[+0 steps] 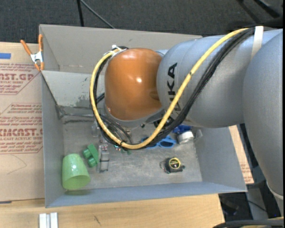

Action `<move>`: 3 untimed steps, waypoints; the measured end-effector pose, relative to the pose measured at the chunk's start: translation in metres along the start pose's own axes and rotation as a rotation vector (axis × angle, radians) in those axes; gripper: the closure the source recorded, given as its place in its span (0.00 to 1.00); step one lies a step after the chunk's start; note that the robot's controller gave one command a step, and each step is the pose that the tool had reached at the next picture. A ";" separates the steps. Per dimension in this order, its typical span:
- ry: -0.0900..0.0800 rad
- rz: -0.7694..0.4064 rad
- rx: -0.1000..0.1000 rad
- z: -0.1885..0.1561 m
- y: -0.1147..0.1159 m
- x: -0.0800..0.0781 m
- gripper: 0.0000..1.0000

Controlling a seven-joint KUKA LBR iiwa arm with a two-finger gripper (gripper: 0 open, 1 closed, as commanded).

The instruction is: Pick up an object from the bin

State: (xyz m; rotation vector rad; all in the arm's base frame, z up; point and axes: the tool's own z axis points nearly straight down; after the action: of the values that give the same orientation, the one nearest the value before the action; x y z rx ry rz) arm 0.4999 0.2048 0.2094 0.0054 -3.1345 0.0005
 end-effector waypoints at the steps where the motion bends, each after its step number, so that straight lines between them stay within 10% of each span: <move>1: -0.003 -0.187 0.001 0.109 -0.006 -0.035 0.00; 2: -0.008 -0.540 0.002 0.140 -0.038 -0.064 0.00; 3: -0.011 -0.874 0.001 0.139 0.015 0.012 0.00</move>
Offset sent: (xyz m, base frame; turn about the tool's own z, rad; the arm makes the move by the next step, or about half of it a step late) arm 0.0360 -0.0053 -0.1057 -0.1870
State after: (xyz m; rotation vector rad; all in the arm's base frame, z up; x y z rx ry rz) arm 0.4873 0.2194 0.0704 1.3370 -2.8478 -0.0035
